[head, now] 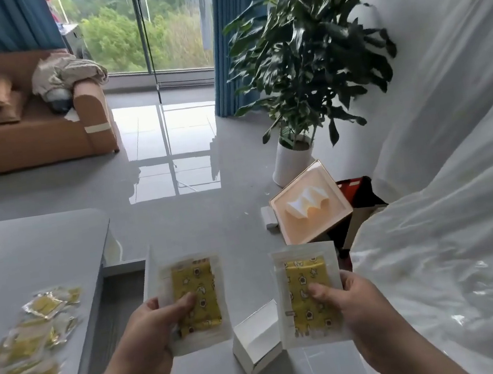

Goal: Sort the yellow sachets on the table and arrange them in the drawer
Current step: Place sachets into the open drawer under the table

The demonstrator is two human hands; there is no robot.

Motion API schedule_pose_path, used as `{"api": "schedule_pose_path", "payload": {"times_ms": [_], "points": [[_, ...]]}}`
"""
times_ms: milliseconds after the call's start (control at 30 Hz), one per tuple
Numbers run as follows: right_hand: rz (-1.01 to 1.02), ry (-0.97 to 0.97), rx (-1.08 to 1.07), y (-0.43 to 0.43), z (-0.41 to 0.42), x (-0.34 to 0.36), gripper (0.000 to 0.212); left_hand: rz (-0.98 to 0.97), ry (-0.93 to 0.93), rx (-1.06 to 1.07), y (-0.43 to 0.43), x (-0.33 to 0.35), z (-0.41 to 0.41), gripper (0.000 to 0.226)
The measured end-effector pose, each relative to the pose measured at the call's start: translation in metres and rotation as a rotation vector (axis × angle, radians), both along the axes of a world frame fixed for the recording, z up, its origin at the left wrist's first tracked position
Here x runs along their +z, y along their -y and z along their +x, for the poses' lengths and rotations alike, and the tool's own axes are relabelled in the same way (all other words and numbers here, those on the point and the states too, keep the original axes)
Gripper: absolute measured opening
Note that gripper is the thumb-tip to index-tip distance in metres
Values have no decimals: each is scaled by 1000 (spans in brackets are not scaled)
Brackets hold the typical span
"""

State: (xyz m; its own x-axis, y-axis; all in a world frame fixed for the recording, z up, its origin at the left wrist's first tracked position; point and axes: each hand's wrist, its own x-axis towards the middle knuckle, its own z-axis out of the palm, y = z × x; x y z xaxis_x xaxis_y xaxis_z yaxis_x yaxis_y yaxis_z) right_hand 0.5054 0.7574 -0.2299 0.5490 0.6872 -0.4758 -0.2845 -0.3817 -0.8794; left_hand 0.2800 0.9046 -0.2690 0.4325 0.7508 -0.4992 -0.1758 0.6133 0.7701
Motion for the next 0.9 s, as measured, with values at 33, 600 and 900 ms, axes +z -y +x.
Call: {"api": "schedule_pose_path", "payload": {"times_ms": [33,600,900], "points": [[-6,1,24,-15,9,1,15,-1,7,5,-11,-1,9,53],[39,-101,385,-229,129,-10,18,10,-112,292,-120,7,105,47],[-8,-171,725,-327,196,-14,16,-55,-90,630,-134,4,171,41]]}}
